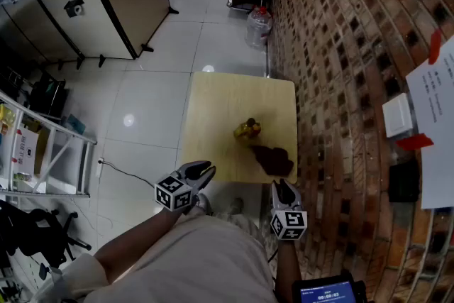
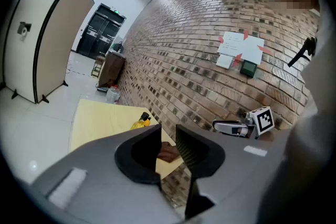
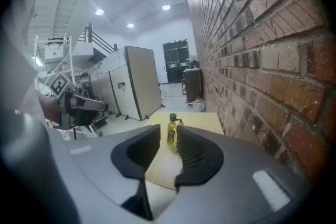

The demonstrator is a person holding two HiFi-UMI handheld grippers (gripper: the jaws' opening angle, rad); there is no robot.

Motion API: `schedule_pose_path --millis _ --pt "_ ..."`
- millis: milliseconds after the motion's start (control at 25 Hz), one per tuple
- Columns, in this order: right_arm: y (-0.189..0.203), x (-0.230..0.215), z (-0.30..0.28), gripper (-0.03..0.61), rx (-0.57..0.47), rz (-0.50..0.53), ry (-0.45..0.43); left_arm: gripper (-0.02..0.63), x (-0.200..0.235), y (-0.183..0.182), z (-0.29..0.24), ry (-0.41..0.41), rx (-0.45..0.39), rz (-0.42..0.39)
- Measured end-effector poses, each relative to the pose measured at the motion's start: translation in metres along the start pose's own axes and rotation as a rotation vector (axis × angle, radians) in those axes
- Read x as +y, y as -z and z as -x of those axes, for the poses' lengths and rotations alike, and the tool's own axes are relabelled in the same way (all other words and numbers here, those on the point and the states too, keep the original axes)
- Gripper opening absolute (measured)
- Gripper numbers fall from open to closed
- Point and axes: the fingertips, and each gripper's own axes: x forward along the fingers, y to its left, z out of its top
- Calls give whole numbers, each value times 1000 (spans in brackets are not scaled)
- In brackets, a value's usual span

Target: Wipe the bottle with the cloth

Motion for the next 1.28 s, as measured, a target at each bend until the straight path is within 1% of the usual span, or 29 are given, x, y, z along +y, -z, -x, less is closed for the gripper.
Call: schedule_pose_path --millis 360,480,680,760,880,1080,1280 --pt "2 15 -7 94 2 -27 25 75 21 -5 15 -4 6 -11" --pt "6 23 -6 94 8 -36 41 69 25 -1 23 3 12 -3" --pt "16 31 -6 94 7 -57 85 67 39 9 30 23 27 -13" --pt "23 32 -1 94 17 -70 105 67 45 14 31 23 42 -2" --pt "31 31 10 94 29 -89 137 65 46 22 34 28 59 11" --pt "44 29 11 94 33 -122 157 66 47 25 33 43 86 -21" --pt "41 29 11 94 42 -105 151 66 39 15 33 45 62 -15"
